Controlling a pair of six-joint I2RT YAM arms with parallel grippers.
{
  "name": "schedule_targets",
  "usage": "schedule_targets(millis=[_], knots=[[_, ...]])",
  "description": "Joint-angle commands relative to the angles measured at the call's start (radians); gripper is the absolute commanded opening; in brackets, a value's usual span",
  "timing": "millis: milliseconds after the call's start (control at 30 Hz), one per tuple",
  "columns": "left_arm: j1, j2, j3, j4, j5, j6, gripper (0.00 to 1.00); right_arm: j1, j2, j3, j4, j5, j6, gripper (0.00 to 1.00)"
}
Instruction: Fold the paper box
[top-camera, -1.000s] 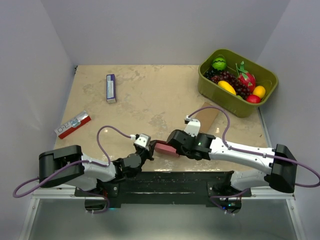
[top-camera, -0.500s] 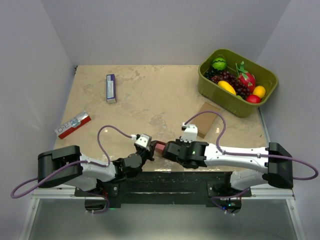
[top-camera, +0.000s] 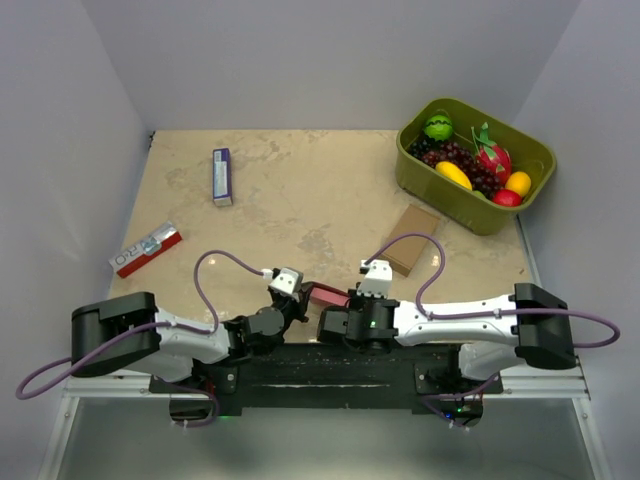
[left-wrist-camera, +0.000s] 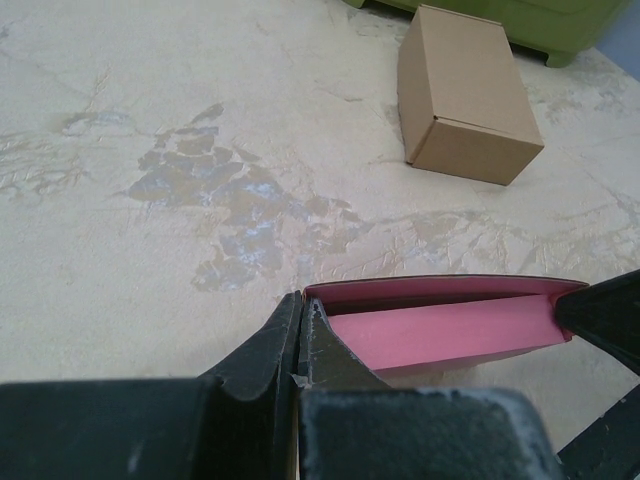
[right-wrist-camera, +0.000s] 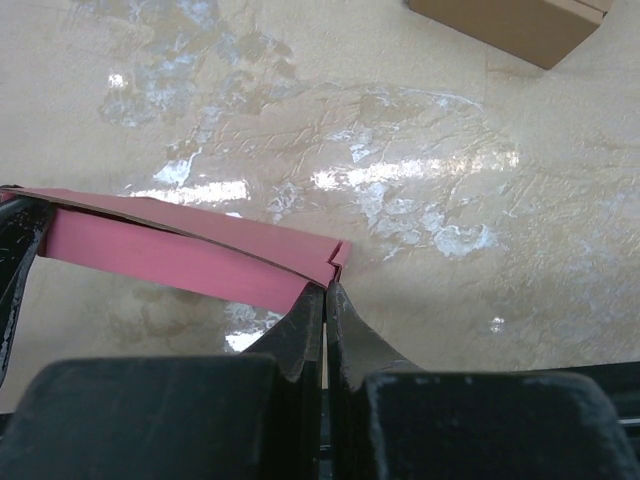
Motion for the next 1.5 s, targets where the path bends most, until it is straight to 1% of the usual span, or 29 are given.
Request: schedule_targets(millis=[0, 67, 167, 233, 400, 600, 767, 1033, 1467], knots=[[-0.048, 0.006, 0.007, -0.128, 0.19, -0.059, 0.0, 0.04, 0.091, -0.035, 0.121, -0.131, 0.157, 0.0], [-0.048, 0.0, 0.006, -0.133, 0.188, -0.059, 0.0, 0.049, 0.1, -0.021, 0.084, -0.125, 0.169, 0.0], [-0.048, -0.007, 0.001, -0.133, 0.19, -0.051, 0.0, 0.059, 0.093, 0.008, 0.052, -0.117, 0.147, 0.0], [-0.048, -0.01, 0.001, -0.135, 0.195, -0.039, 0.0, 0.057, 0.065, 0.027, 0.047, -0.113, 0.11, 0.0], [-0.048, -0.002, 0.007, -0.131, 0.216, -0.01, 0.0, 0.057, -0.001, 0.059, 0.048, -0.11, 0.077, 0.0], [-0.053, 0.027, 0.012, -0.119, 0.23, 0.026, 0.0, 0.049, -0.077, 0.018, 0.081, -0.116, 0.08, 0.0], [-0.059, 0.044, 0.024, -0.121, 0.231, 0.055, 0.0, 0.028, -0.143, -0.051, 0.153, -0.128, 0.091, 0.0], [-0.107, 0.101, 0.064, -0.133, 0.204, 0.096, 0.0, 0.017, -0.211, -0.11, 0.217, -0.108, 0.154, 0.0], [-0.156, 0.127, 0.091, -0.15, 0.155, 0.096, 0.0, 0.017, -0.237, -0.136, 0.2, -0.064, 0.264, 0.0]])
